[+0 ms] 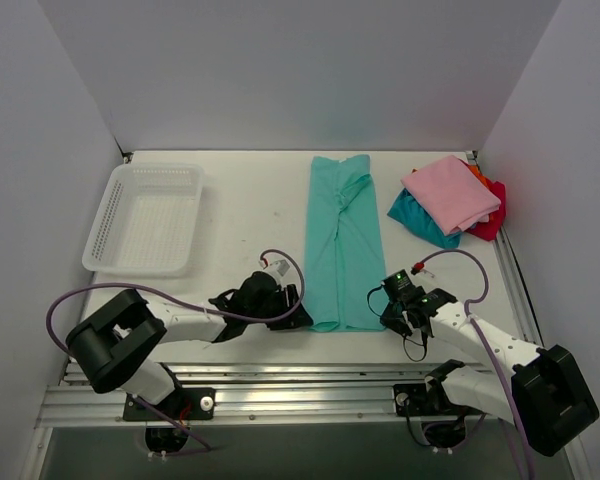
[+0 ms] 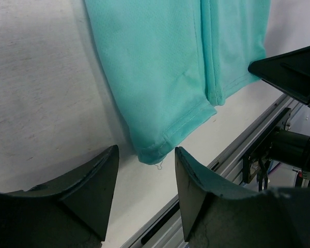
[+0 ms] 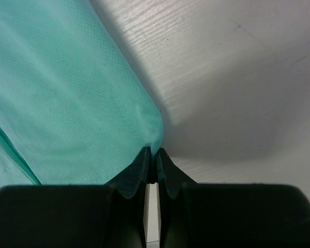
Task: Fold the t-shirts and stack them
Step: Fold the tshirt
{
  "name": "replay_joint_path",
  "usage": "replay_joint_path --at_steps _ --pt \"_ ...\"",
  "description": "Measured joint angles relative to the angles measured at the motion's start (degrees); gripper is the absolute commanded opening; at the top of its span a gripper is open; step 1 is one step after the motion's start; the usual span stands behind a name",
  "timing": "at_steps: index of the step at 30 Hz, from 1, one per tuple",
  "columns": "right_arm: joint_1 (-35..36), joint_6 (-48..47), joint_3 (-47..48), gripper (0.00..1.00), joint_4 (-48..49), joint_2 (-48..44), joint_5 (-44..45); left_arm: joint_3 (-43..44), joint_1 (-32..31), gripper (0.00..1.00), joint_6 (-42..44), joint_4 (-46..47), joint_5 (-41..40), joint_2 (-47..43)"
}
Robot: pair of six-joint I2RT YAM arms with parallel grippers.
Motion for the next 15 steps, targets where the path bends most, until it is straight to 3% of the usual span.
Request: replay_joint_path --at_steps 5,6,7,10,15 --pt "0.00 0.02 0.00 0.00 0.00 -0.02 0.00 0.74 -0.31 0.44 -0.66 1.51 1.11 2.03" --pt "0.00 0.02 0.00 0.00 0.00 -0.04 0.00 0.74 -0.37 0.39 -0.72 1.68 1.25 2.19" --pt "0.00 0.00 0.00 0.00 0.00 -0.07 0.00 0.74 -0.42 0.25 -0.85 1.77 1.36 2.27" --pt "0.00 0.00 0.00 0.00 -0.02 -0.11 0.02 0.74 -0.59 0.05 -1.01 2.23 1.77 2.45" --pt "0.00 0.04 0.00 0.00 -0.28 -0.87 0.11 0.76 -0.61 0.02 -0.79 2.64 2.16 2.89"
